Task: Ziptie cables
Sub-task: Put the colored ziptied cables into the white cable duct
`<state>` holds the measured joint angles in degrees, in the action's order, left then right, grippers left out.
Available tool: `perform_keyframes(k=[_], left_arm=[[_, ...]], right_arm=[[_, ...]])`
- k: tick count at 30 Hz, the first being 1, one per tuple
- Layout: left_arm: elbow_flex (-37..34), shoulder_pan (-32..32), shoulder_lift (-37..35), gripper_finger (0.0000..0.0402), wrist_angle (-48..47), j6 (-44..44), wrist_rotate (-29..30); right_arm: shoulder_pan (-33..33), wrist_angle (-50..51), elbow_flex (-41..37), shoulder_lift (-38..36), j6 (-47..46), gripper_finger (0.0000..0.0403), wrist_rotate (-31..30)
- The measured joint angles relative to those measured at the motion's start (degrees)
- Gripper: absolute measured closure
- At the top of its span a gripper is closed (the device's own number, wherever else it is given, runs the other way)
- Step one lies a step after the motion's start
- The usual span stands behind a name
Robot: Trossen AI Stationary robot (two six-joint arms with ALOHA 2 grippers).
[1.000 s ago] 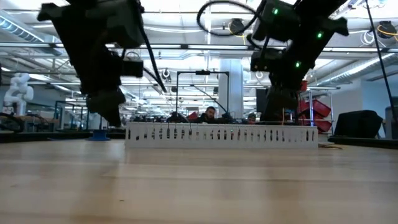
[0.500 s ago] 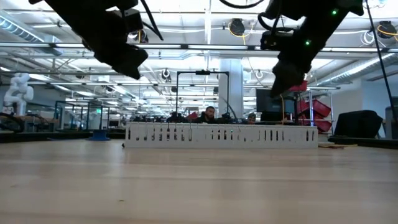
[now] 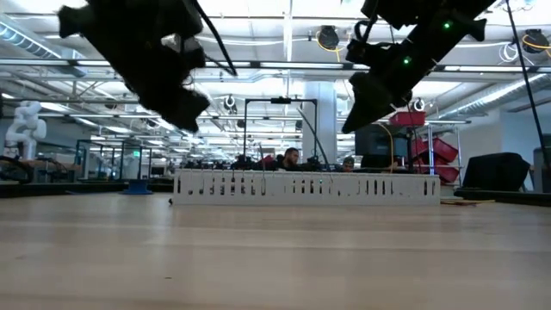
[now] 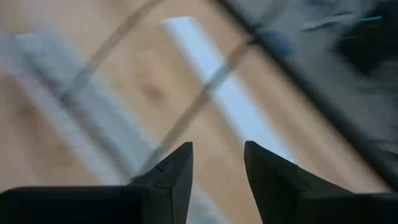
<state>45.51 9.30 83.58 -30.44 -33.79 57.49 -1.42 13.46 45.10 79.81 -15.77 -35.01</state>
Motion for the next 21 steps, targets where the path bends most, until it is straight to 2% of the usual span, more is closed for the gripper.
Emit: perform_keyframes(k=[3,6,9,11,13,17,19,21], left_arm=[[-1.1,-1.9,0.1,0.0274,5.4,9.6,-12.3],[-1.2,-2.6,0.1,0.0281,6.6,14.9,-22.6],[-1.2,-2.2,0.0,0.0289,5.4,16.3,-25.6],[-1.2,-1.2,-0.3,0.0291,5.1,16.3,-24.1],[-1.2,-0.4,-0.6,0.0292,5.6,16.7,-18.0],[-1.2,0.2,-0.8,0.0292,7.2,16.6,-3.0],[-1.2,-0.5,-0.8,0.0292,8.7,16.7,0.8],[-1.2,-1.8,-0.8,0.0292,10.4,16.7,1.7]], right_arm=[[1.0,-0.9,0.0,0.0,1.1,0.0273,2.1],[-0.2,0.8,0.0,-0.8,1.4,0.0300,1.7],[-2.9,4.3,0.0,-1.5,-0.1,0.0344,1.5],[-5.2,5.9,0.0,-1.8,-1.6,0.0373,-1.5],[-7.1,6.7,0.0,-1.7,-3.6,0.0394,-6.4],[-8.7,5.7,0.0,-1.4,-6.3,0.0393,-15.6],[-8.0,4.7,0.0,-1.3,-4.8,0.0391,-20.0],[-6.2,2.5,0.0,-1.3,-0.7,0.0391,-22.2]])
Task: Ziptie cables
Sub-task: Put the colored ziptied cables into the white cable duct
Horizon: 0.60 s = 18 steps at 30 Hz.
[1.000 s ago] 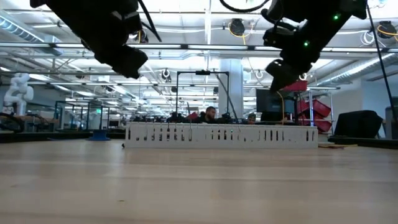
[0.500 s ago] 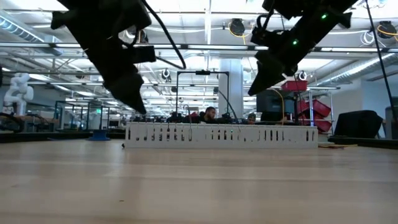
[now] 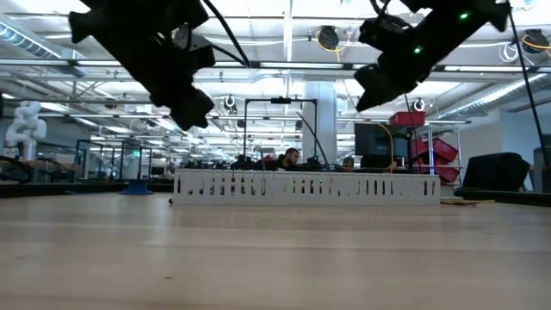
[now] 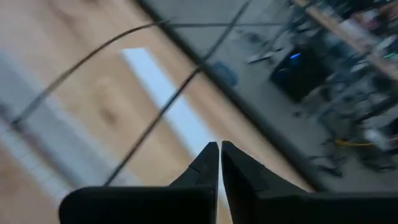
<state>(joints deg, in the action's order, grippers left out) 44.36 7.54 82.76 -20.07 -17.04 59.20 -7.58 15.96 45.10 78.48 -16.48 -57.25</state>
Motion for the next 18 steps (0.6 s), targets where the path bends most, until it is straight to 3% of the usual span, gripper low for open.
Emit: perform_keyframes(k=[3,7,10,12,16,18], left_arm=[[0.0,-2.4,0.0,0.0292,2.5,-0.4,0.2],[0.0,-6.3,0.2,0.0292,8.8,0.6,-2.4],[0.0,-9.4,0.4,0.0292,12.3,8.5,-13.2],[0.0,-11.4,0.4,0.0292,13.3,11.7,-22.9],[-0.1,-13.0,0.5,0.0292,16.1,16.5,-35.8],[-1.8,-12.9,0.5,0.0292,23.7,19.3,-41.4]], right_arm=[[4.8,-3.9,0.0,0.0,8.7,0.0391,2.5],[13.6,-12.4,0.0,0.0,17.9,0.0395,18.7],[18.3,-15.5,0.0,0.0,19.9,0.0401,38.1],[19.6,-15.5,0.0,0.0,20.2,0.0401,47.5],[19.6,-17.2,-1.0,0.2,20.3,0.0402,55.4],[18.8,-22.6,-3.5,0.8,20.2,0.0402,58.8]])
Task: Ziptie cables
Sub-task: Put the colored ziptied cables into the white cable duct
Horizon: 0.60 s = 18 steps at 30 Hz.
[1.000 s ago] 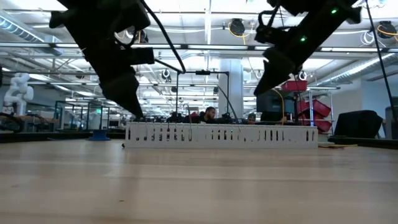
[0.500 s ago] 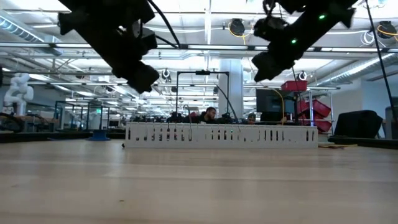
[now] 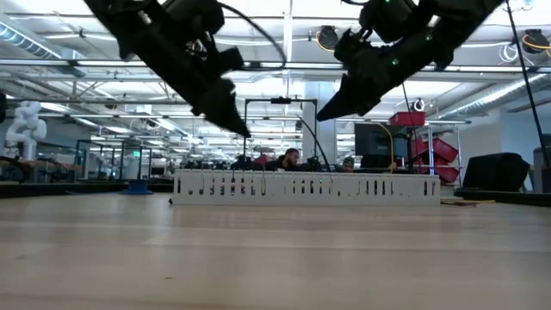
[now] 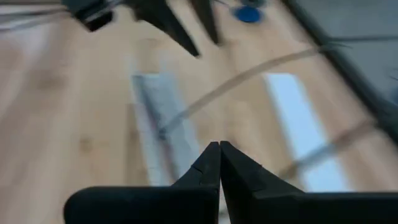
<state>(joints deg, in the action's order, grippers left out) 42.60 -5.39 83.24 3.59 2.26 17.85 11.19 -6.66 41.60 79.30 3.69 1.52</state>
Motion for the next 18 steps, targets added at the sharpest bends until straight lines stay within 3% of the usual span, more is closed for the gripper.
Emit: perform_keyframes(k=[3,6,14,18], left_arm=[[-4.9,-0.8,0.0,0.0292,13.2,1.9,-8.9],[-9.3,-2.8,0.0,0.0292,21.1,2.1,-13.0],[-10.9,-4.8,2.1,0.0292,20.5,1.5,-18.7],[-10.9,-4.2,6.0,0.0292,24.8,1.1,-20.1]], right_arm=[[-1.6,-13.2,-4.7,2.2,-2.8,0.0403,0.9],[-2.3,-22.3,-8.3,5.3,-4.0,0.0403,-0.1],[-1.4,-23.8,-8.8,9.5,-5.3,0.0403,-0.3],[-1.4,-26.6,-8.8,9.6,-5.1,0.0403,-0.2]])
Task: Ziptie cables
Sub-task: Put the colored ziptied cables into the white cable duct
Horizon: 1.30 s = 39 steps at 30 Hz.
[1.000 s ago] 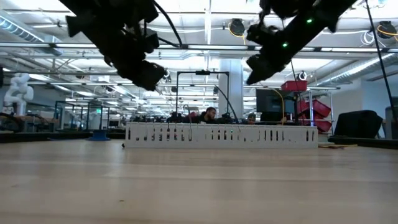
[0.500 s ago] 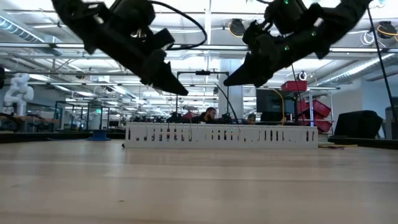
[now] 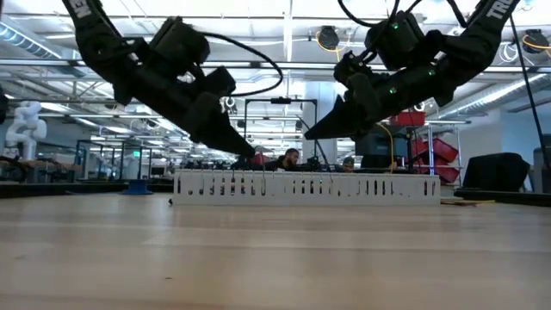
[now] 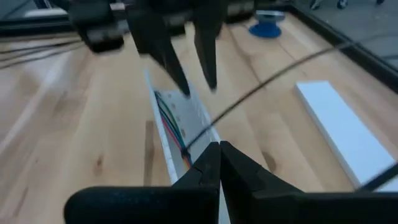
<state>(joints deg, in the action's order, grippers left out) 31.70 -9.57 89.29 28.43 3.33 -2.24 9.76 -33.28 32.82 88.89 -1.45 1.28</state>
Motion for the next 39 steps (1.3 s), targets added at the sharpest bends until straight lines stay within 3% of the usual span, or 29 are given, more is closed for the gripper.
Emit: perform_keyframes(k=[8,16,24,39], left_arm=[[0.6,0.6,8.2,0.0292,7.7,-2.0,-0.6],[0.6,0.9,8.3,0.0292,8.5,-2.7,7.3],[0.6,1.1,8.3,0.0292,8.9,1.0,10.0],[1.7,0.0,8.2,0.0292,6.9,15.6,11.2]], right_arm=[[0.0,-0.2,0.0,0.0,-0.4,0.0403,0.0],[0.0,0.5,0.0,0.0,-0.4,0.0403,0.1],[0.0,0.5,0.0,0.0,0.1,0.0403,0.1],[0.0,0.4,0.0,0.0,-0.1,0.0403,0.1]])
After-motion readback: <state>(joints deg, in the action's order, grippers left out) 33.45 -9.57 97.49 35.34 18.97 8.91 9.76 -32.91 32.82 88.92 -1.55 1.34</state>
